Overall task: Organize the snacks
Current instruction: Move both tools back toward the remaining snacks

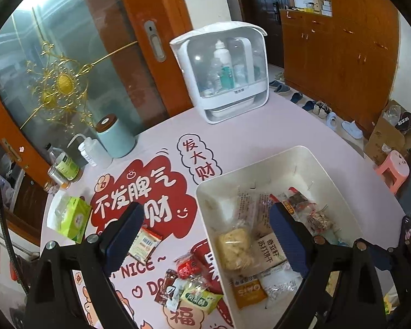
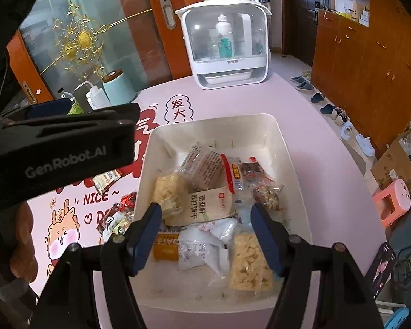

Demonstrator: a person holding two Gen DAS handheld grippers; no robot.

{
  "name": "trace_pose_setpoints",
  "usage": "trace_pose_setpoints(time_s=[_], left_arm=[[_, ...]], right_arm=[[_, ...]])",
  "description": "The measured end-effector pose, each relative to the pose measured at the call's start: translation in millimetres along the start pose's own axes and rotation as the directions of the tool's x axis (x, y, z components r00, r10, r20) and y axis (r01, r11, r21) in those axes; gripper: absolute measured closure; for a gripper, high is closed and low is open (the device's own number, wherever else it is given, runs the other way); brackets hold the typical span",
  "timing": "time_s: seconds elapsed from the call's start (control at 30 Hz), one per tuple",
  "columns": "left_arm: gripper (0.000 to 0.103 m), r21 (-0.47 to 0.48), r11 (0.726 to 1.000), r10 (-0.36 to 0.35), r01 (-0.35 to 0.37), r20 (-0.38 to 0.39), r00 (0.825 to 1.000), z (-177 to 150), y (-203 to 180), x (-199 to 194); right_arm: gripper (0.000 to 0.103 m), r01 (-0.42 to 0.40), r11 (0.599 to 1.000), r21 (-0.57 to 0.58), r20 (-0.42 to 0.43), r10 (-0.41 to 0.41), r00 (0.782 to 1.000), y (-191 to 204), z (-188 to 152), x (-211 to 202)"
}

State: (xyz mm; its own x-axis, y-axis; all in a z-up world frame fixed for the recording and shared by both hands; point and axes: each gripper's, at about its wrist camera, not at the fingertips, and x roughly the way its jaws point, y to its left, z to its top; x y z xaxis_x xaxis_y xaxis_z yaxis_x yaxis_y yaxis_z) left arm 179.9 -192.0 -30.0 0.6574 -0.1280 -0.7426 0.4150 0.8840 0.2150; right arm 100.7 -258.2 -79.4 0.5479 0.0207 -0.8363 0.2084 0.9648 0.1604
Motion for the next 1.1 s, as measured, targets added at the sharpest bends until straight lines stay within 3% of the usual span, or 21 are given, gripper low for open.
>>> trace_pose_setpoints(time_s=[0.3, 0.63, 0.9, 1.1], left_arm=[[0.011, -0.014, 0.998, 0.060, -0.060, 0.051, 0.997, -19, 37, -34], [0.011, -0.079, 0.991, 0.113, -0.106, 0.100, 0.989, -42, 107, -68], [0.011, -0.121, 0.983, 0.149, -0.137, 0.098, 0.984, -64, 158, -67], [0.011, -0.107, 0.986, 0.141, -0.130, 0.099, 0.985, -81, 188, -47]], right_arm=[[0.035, -0.001, 1.000, -0.012, 0.024, 0.002, 1.000, 29, -7, -16], [0.035, 0.021, 0.999, -0.048, 0.138, -0.015, 0.990, 74, -3, -48], [0.035, -0.019, 0.991, -0.130, 0.187, 0.043, 0.981, 129, -12, -51], [0.035, -0.018, 0.986, -0.166, 0.205, 0.052, 0.977, 158, -37, -27]])
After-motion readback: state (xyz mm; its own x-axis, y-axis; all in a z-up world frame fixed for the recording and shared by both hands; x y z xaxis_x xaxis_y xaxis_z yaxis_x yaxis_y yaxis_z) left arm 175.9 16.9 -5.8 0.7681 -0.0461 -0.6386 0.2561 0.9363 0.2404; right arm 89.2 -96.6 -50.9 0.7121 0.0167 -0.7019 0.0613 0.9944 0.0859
